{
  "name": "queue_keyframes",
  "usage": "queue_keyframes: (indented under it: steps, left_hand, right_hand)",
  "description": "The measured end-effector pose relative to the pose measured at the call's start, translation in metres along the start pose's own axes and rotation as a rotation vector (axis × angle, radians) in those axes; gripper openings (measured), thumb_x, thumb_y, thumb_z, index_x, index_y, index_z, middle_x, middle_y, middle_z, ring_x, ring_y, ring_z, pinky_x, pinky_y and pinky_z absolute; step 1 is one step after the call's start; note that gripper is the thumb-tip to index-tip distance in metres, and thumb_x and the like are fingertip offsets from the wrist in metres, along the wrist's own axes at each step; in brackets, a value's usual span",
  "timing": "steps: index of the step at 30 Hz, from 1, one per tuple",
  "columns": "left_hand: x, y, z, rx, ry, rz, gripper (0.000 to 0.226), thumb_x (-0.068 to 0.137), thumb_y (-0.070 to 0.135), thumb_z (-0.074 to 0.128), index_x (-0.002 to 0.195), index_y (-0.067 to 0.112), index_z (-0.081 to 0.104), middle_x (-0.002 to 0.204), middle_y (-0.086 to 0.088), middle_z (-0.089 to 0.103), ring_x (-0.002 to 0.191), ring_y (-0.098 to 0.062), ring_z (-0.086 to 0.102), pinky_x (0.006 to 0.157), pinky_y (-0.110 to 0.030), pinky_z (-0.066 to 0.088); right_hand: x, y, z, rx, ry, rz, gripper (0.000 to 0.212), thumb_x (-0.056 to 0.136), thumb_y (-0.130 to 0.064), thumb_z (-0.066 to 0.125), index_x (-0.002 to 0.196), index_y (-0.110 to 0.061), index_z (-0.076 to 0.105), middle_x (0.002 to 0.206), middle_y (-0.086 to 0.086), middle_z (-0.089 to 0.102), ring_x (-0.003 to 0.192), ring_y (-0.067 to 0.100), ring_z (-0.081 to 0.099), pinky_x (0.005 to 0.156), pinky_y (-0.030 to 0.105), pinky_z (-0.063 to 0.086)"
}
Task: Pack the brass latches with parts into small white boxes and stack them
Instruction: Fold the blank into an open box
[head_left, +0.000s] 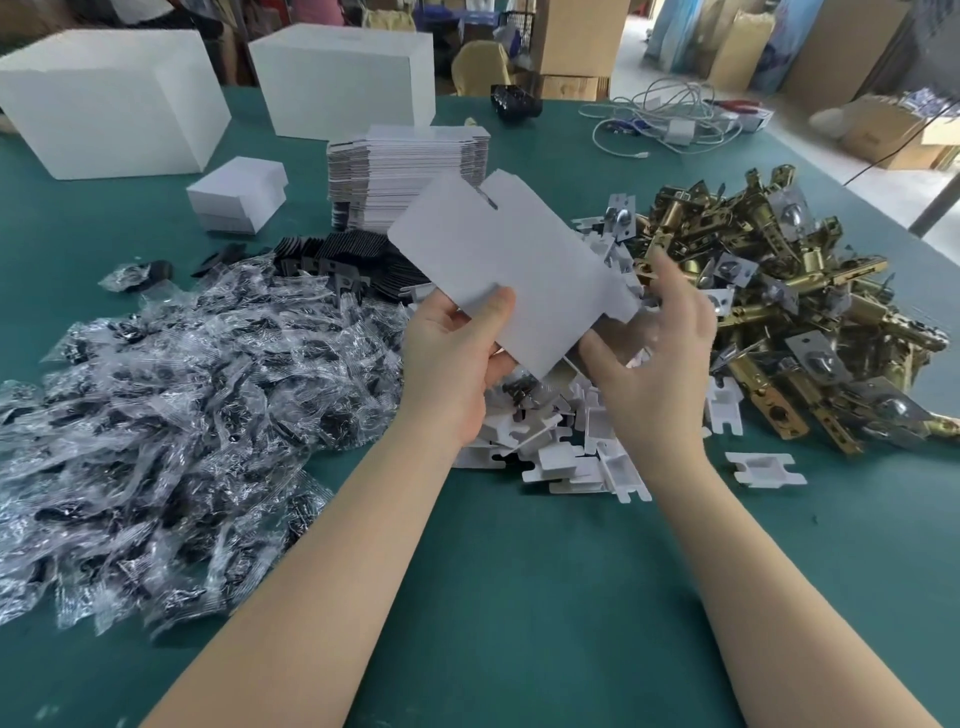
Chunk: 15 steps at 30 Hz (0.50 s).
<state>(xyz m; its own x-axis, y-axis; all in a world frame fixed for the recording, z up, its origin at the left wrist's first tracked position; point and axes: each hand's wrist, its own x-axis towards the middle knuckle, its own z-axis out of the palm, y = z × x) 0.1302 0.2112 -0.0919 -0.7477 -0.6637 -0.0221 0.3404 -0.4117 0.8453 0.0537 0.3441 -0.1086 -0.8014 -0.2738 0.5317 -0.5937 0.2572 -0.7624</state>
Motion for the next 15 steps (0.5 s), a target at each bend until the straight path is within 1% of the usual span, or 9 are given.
queue_keyframes:
  steps: [1,2,4,6,8,10,11,14,15]
  left_hand:
    - [-0.001,0.001,0.0,0.026,-0.015,0.001,0.014,0.093,0.004,0.066,0.093,0.018,0.067,0.096,-0.002,0.074,0.089,-0.018,0.073,0.066,-0.034,0.061]
    - [-0.001,0.002,0.0,0.046,-0.031,0.004,0.014,0.094,0.004,0.065,0.093,0.018,0.067,0.094,0.0,0.074,0.089,-0.016,0.072,0.069,-0.036,0.062]
    - [-0.001,0.004,0.0,0.074,-0.051,0.016,0.014,0.096,0.007,0.063,0.093,0.021,0.066,0.086,0.007,0.075,0.083,-0.01,0.071,0.074,-0.036,0.062]
    - [-0.002,0.006,0.003,0.059,-0.066,-0.017,0.011,0.096,0.014,0.062,0.096,0.024,0.064,0.08,0.01,0.074,0.076,-0.006,0.069,0.07,-0.032,0.057]
    - [-0.003,0.006,0.005,0.011,-0.07,-0.096,0.009,0.098,0.018,0.058,0.103,0.024,0.062,0.08,0.009,0.075,0.075,-0.008,0.07,0.068,-0.031,0.056]
    - [-0.005,0.005,0.007,-0.009,-0.092,-0.142,0.011,0.102,0.017,0.052,0.107,0.022,0.061,0.081,0.007,0.076,0.075,-0.008,0.072,0.064,-0.027,0.058]
    - [-0.005,0.004,0.007,0.004,-0.105,-0.143,0.012,0.102,0.017,0.051,0.106,0.022,0.061,0.081,0.008,0.076,0.075,-0.007,0.072,0.063,-0.027,0.059]
    - [-0.007,0.003,0.008,0.007,-0.149,-0.171,0.011,0.102,0.017,0.053,0.106,0.021,0.062,0.087,0.006,0.076,0.083,-0.009,0.072,0.069,-0.029,0.06]
    - [-0.008,0.003,0.008,-0.023,-0.163,-0.2,0.012,0.1,0.017,0.055,0.11,0.017,0.063,0.094,0.001,0.076,0.091,-0.014,0.072,0.071,-0.03,0.059]
  right_hand:
    - [0.001,0.002,-0.001,-0.137,-0.019,-0.133,0.06,0.086,-0.016,0.07,0.142,-0.019,0.048,0.137,0.003,0.05,0.123,0.022,0.05,0.103,0.037,0.043]
    - [0.002,0.003,-0.002,-0.216,-0.046,-0.225,0.052,0.089,-0.013,0.067,0.139,-0.013,0.053,0.134,0.007,0.055,0.121,0.026,0.052,0.101,0.048,0.044]
    - [0.001,0.002,-0.001,-0.232,-0.072,-0.255,0.042,0.091,-0.009,0.062,0.133,-0.008,0.059,0.122,0.008,0.064,0.108,0.028,0.059,0.089,0.054,0.048]
    - [-0.002,-0.002,0.002,-0.242,-0.029,-0.268,0.034,0.09,-0.009,0.061,0.124,-0.01,0.066,0.1,0.005,0.069,0.088,0.028,0.063,0.078,0.051,0.05]
    - [-0.005,-0.005,0.004,-0.345,0.025,-0.302,0.027,0.088,-0.01,0.062,0.113,-0.013,0.071,0.074,0.0,0.066,0.067,0.027,0.059,0.071,0.041,0.046]
    - [-0.006,-0.007,0.005,-0.436,0.051,-0.329,0.027,0.086,-0.009,0.062,0.111,-0.013,0.073,0.063,0.0,0.062,0.056,0.026,0.055,0.063,0.034,0.043]
    - [-0.005,-0.007,0.004,-0.439,0.053,-0.341,0.029,0.087,-0.008,0.062,0.114,-0.011,0.072,0.068,0.002,0.065,0.057,0.027,0.056,0.06,0.032,0.042]
    - [-0.004,-0.005,0.002,-0.344,0.038,-0.365,0.031,0.091,-0.005,0.06,0.12,-0.005,0.069,0.101,0.008,0.074,0.079,0.03,0.068,0.06,0.036,0.054]
    - [-0.004,-0.004,0.002,-0.335,0.044,-0.382,0.03,0.091,-0.005,0.058,0.119,-0.004,0.069,0.101,0.009,0.075,0.079,0.031,0.069,0.059,0.038,0.055]
